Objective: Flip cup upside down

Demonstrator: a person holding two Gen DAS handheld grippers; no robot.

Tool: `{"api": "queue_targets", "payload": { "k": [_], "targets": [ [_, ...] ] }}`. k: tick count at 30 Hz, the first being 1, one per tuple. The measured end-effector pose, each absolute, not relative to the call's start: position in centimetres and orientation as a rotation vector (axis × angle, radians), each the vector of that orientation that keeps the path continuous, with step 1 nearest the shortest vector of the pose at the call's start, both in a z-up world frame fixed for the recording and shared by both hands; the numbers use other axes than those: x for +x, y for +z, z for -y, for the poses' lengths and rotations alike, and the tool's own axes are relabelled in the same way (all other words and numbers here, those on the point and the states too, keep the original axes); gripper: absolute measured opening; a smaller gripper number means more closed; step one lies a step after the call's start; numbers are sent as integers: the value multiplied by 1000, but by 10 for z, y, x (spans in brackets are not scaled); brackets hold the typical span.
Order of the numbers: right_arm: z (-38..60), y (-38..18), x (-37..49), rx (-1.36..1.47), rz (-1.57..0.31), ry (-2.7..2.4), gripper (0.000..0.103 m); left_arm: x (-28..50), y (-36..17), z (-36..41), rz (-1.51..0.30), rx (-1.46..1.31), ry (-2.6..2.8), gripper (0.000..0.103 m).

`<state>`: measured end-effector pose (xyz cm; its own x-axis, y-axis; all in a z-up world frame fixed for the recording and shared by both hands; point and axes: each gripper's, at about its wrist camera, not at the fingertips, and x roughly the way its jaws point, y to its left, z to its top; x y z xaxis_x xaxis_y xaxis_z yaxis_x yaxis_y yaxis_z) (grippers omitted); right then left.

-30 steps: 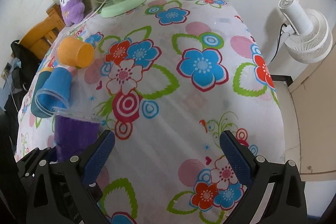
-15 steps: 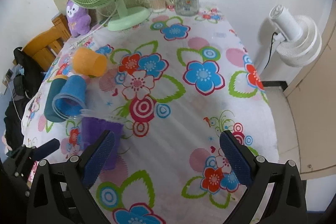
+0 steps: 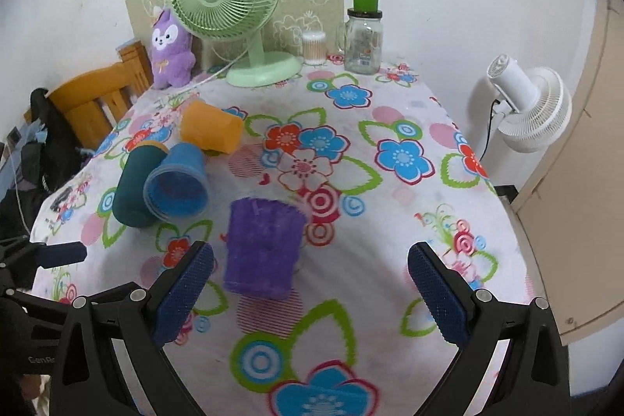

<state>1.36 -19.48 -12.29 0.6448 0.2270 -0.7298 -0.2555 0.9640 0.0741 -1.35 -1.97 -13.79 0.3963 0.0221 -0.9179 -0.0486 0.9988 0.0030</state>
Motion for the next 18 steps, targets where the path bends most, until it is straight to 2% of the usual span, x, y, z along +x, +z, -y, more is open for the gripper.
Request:
{"api": "queue_targets", "payload": {
  "k": [6, 14, 18],
  "targets": [
    [174, -141, -2, 6, -791, 217, 100, -21, -153, 2, -1164, 11, 11, 87],
    [153, -167, -15, 3, -745, 169, 91, -24, -174, -14, -1159, 29, -18, 87],
    [151, -181, -14, 0, -742, 150, 83, -23, -180, -16, -1152, 21, -25, 87]
  ]
}}
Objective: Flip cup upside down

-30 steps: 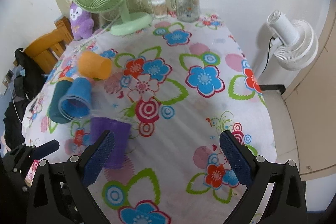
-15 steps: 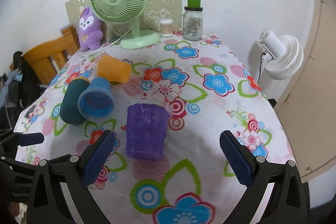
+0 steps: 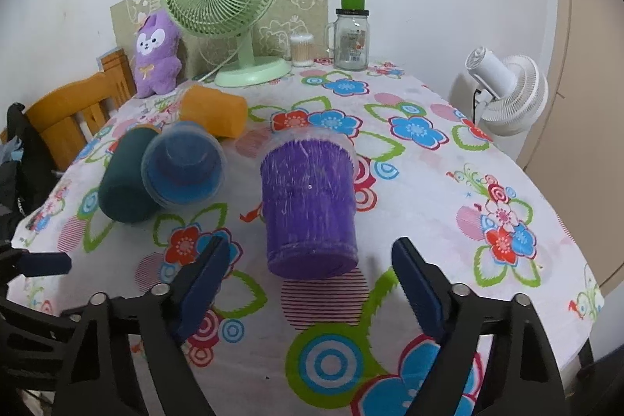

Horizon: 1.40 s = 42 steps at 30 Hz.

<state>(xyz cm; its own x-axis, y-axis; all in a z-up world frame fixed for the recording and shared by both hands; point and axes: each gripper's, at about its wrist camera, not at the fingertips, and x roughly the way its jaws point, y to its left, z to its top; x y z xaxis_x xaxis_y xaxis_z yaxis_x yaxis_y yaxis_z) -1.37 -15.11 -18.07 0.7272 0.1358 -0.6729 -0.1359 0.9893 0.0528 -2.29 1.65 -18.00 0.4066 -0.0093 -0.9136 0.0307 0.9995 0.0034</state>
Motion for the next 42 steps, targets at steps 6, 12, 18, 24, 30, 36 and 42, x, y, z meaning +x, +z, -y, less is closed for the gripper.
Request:
{"api": "queue_targets", "payload": {
  "k": [6, 12, 18, 24, 30, 36, 42],
  "targets": [
    [155, -190, -10, 19, -730, 132, 80, -19, -186, -13, -1135, 30, -46, 87],
    [152, -196, -8, 21, -720, 140, 75, -16, -188, -9, -1112, 32, -56, 87],
    [152, -201, -9, 21, -711, 151, 58, -16, -191, -7, -1099, 31, -59, 87],
    [152, -190, -13, -5, -719, 152, 58, -17, -188, -7, -1106, 25, -59, 87],
    [157, -158, -10, -20, -793, 189, 58, -16, -166, -4, -1118, 9, -59, 87],
    [166, -133, 5, -12, -913, 246, 58, -13, -143, 5, -1128, 6, -65, 87],
    [170, -115, 26, -75, -1029, 343, 58, -9, -129, 13, -1123, -15, -49, 87]
  ]
}}
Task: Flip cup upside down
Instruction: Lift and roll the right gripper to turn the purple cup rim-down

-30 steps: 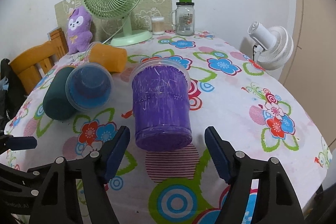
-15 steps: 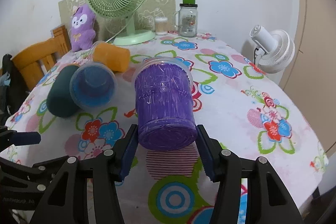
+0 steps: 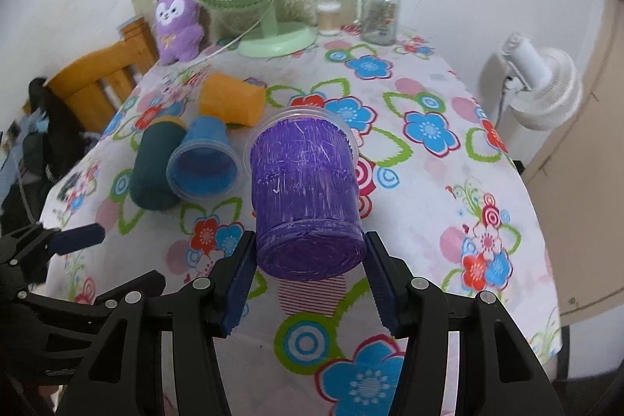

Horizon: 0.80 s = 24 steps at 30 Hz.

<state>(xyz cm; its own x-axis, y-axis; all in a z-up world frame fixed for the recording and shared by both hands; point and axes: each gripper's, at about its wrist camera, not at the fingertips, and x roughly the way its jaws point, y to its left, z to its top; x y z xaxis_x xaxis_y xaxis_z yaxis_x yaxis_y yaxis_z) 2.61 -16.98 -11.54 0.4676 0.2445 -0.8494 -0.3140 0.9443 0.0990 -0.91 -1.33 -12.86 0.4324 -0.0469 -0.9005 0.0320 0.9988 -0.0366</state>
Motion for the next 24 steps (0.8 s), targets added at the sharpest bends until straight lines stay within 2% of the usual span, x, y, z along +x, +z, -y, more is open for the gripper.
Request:
{"api": "queue_targets", "payload": {
  "k": [6, 18, 24],
  "targets": [
    [177, -121, 46, -97, -1209, 424, 58, -3, -125, 21, -1121, -47, -19, 87],
    [165, -129, 54, -432, -1439, 598, 58, -1, -133, 40, -1146, -94, 5, 87],
    [157, -134, 50, -569, -1455, 615, 58, -4, -140, 42, -1164, -83, 3, 87]
  ]
}}
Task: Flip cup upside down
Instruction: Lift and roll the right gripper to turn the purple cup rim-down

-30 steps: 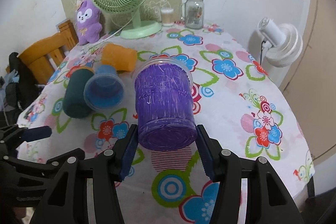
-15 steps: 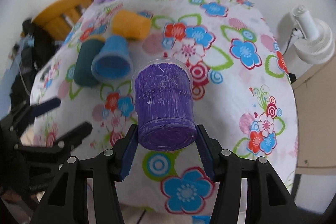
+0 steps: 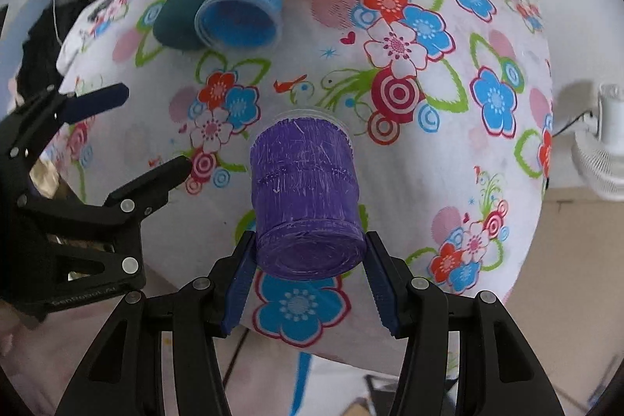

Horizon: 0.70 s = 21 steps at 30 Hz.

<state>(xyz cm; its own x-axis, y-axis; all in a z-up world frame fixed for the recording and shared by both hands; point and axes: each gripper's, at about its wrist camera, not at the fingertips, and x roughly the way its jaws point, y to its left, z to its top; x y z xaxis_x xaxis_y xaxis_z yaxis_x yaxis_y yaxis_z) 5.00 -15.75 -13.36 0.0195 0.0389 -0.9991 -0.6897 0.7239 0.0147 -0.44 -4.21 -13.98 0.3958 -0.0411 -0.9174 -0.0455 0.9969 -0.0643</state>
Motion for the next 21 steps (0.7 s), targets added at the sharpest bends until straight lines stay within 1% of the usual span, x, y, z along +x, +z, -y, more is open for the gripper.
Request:
{"api": "queue_targets", "payload": {
  "k": [3, 13, 15, 17, 21],
  "targets": [
    [151, -139, 49, -634, -1488, 623, 58, -5, -144, 38, -1174, -93, 5, 87],
    [120, -136, 58, -721, -1429, 668, 59, 1, -148, 26, -1181, -128, 31, 87],
    [117, -135, 59, -712, -1409, 675, 61, 2, -147, 21, -1179, -131, 47, 87],
    [119, -132, 62, -667, -1381, 682, 66, 3, -144, 15, -1175, -151, 53, 87],
    [122, -124, 62, -583, -1323, 681, 68, 5, -136, 6, -1167, -158, 59, 87]
  ]
}}
